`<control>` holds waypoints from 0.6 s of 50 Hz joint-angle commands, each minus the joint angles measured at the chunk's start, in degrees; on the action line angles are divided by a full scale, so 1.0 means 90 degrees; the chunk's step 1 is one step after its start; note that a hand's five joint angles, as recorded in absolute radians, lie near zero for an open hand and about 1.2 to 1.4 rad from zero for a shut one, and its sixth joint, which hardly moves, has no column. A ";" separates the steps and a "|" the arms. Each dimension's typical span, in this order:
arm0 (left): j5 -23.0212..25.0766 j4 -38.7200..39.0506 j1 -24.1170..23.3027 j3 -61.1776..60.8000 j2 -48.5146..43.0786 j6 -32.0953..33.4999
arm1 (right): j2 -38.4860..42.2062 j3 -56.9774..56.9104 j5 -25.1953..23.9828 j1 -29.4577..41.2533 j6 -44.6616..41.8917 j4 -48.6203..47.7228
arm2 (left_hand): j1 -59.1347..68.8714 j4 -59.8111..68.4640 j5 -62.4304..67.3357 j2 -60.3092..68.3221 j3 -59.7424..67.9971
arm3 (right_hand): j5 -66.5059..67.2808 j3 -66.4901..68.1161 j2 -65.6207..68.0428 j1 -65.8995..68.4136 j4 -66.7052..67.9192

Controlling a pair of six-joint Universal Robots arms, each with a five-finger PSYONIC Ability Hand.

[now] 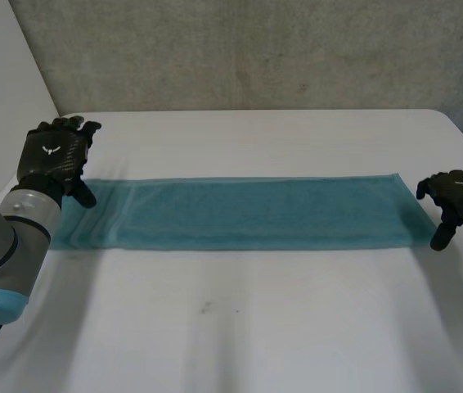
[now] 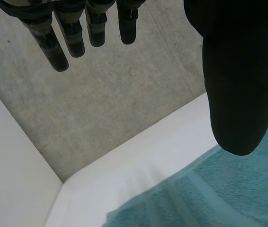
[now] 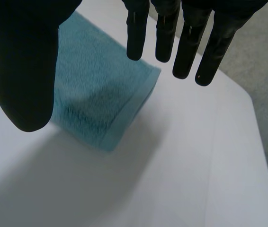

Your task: Fold the laundry

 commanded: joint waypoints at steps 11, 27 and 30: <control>-0.0017 -0.0024 0.0038 -0.0160 -0.0016 -0.0161 | 0.0779 0.0146 -0.0590 -0.0467 0.0011 -0.0892 | -0.0030 0.0044 -0.0182 0.0057 0.0046 | 0.2287 0.2215 0.2272 0.2594 0.2221; -0.0027 -0.0014 -0.0001 -0.0180 -0.0016 -0.0161 | 0.1014 0.0077 -0.0717 -0.0448 0.0099 -0.1106 | -0.0030 0.0044 -0.0182 0.0057 0.0046 | 0.5471 0.5400 0.5456 0.5778 0.5405; -0.0027 -0.0014 -0.0011 -0.0180 -0.0016 -0.0161 | 0.1024 0.0058 -0.0649 -0.0457 0.0109 -0.1194 | -0.0030 0.0044 -0.0182 0.0057 0.0046 | 0.6299 0.6227 0.6284 0.6606 0.6233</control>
